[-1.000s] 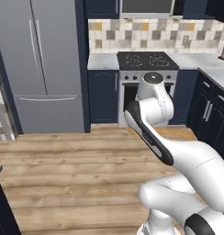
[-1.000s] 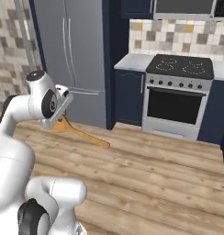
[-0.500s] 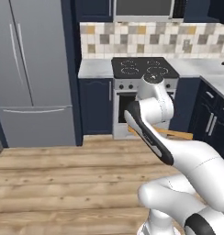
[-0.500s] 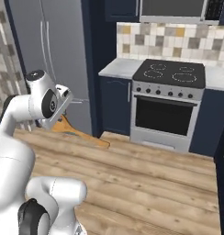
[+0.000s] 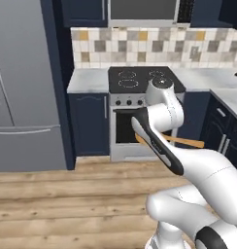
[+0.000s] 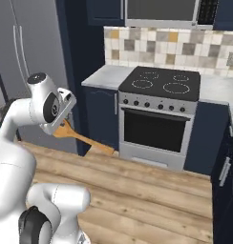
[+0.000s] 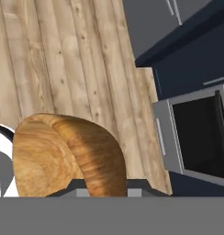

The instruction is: Organize the utensils by type. Pick up the wooden spoons from the counter and place them in the open cabinet. Then pick up the metallic utensils from the counter and place them in the open drawer.

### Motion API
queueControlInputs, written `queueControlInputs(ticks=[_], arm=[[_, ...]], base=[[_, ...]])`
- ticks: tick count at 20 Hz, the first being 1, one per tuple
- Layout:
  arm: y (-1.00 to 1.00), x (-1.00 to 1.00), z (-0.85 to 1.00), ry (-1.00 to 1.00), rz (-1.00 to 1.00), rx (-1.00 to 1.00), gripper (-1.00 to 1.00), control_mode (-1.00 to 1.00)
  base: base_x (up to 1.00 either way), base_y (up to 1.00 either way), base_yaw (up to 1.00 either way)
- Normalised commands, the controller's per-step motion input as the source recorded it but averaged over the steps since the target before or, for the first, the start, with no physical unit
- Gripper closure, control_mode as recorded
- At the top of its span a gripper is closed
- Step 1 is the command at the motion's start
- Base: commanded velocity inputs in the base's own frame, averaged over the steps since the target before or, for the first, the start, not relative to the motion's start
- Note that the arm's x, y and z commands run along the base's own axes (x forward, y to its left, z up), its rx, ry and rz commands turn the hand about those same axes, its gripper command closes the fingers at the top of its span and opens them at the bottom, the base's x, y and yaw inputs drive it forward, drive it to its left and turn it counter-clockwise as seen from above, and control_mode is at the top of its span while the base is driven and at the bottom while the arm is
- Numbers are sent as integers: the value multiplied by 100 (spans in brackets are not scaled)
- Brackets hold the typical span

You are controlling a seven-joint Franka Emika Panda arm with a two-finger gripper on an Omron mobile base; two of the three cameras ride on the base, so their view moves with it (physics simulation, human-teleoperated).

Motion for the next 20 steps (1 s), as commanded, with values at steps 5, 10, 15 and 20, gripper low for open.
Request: queueControlInputs(ticks=[5, 10, 15, 20], arm=[[0, 0, 0, 0, 0, 0, 100, 100], [0, 0, 0, 0, 0, 0, 100, 100], [0, 0, 0, 0, 0, 0, 100, 100], [0, 0, 0, 0, 0, 0, 100, 100]], base=[[66, -69, -1], [47, -44, -37], [59, -21, -40], [98, -17, -3]])
